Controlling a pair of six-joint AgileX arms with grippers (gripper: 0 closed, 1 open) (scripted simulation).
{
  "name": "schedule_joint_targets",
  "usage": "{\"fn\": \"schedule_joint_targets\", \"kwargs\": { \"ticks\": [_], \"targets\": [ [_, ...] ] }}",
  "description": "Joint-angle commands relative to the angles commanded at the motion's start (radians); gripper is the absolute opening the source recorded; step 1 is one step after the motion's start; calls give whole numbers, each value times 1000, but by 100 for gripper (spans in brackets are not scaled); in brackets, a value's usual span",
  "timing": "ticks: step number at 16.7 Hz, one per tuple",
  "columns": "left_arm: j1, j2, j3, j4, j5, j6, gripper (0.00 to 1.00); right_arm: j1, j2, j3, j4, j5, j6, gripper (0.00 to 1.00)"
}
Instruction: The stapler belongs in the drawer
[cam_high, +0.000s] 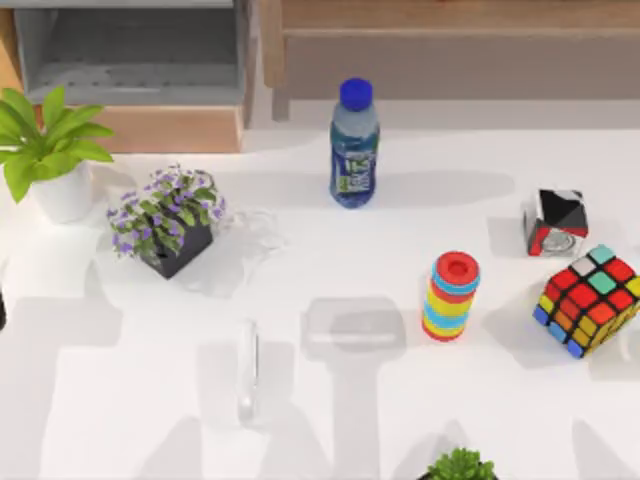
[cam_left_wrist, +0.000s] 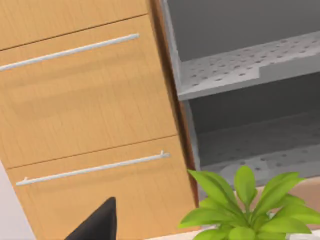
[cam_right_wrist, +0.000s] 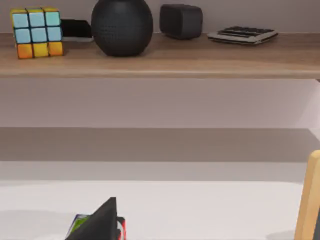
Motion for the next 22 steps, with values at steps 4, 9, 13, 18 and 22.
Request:
{"fn": "schedule_joint_targets", "kwargs": {
  "ticks": [4, 9, 13, 18, 22],
  "targets": [
    [74, 329, 155, 172, 74, 237, 100, 0, 0, 0, 0, 0, 0, 100],
    [166, 833, 390, 426, 182, 581, 100, 0, 0, 0, 0, 0, 0, 100],
    [232, 1243, 583, 630, 264, 855, 100, 0, 0, 0, 0, 0, 0, 100],
    [293, 1683, 794, 847, 347, 1144, 100, 0, 0, 0, 0, 0, 0, 100],
    [321, 1910, 906, 961, 386, 1294, 100, 0, 0, 0, 0, 0, 0, 100]
  ]
}}
